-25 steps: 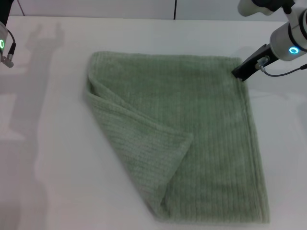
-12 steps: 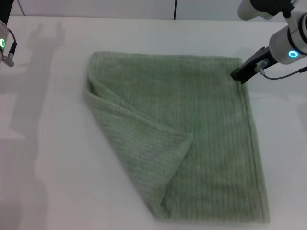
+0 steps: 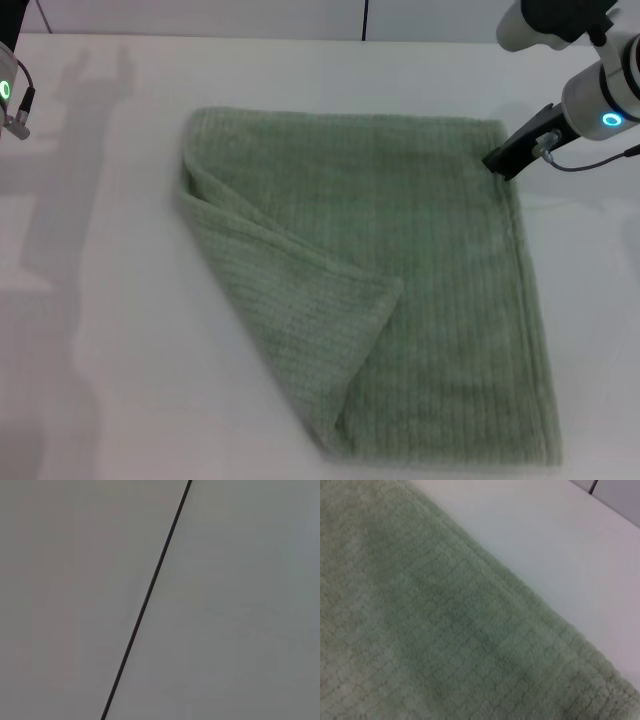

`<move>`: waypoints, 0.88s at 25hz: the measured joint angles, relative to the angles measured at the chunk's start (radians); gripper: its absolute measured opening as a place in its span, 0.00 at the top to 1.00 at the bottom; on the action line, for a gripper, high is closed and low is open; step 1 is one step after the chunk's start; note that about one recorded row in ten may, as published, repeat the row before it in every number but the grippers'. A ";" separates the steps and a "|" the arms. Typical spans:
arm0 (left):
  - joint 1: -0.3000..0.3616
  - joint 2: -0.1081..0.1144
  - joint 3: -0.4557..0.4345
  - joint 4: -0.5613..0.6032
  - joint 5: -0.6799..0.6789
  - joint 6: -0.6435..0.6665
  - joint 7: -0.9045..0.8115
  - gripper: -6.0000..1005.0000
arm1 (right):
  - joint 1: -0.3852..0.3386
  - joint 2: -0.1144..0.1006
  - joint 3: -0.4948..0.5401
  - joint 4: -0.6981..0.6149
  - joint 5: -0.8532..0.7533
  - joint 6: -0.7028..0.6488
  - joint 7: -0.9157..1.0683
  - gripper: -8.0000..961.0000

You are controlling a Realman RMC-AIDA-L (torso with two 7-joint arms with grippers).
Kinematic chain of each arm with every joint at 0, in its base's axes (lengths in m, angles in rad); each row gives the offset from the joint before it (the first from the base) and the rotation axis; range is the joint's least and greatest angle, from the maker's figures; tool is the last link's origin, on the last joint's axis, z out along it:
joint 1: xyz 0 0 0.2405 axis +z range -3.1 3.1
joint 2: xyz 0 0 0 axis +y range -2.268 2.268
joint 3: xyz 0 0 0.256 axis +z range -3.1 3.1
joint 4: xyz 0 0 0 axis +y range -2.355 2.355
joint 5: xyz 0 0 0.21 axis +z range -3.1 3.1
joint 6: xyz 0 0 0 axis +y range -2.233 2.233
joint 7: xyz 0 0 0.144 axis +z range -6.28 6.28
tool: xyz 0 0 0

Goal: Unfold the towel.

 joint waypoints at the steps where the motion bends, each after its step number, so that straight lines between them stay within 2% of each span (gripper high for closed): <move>1: 0.000 0.000 0.000 0.000 0.000 0.000 0.000 0.41 | 0.000 0.000 0.000 0.000 0.000 0.000 0.000 0.98; 22: -0.006 0.000 0.002 0.001 0.009 0.002 0.000 0.41 | 0.001 0.008 0.000 0.030 0.023 0.000 -0.031 0.99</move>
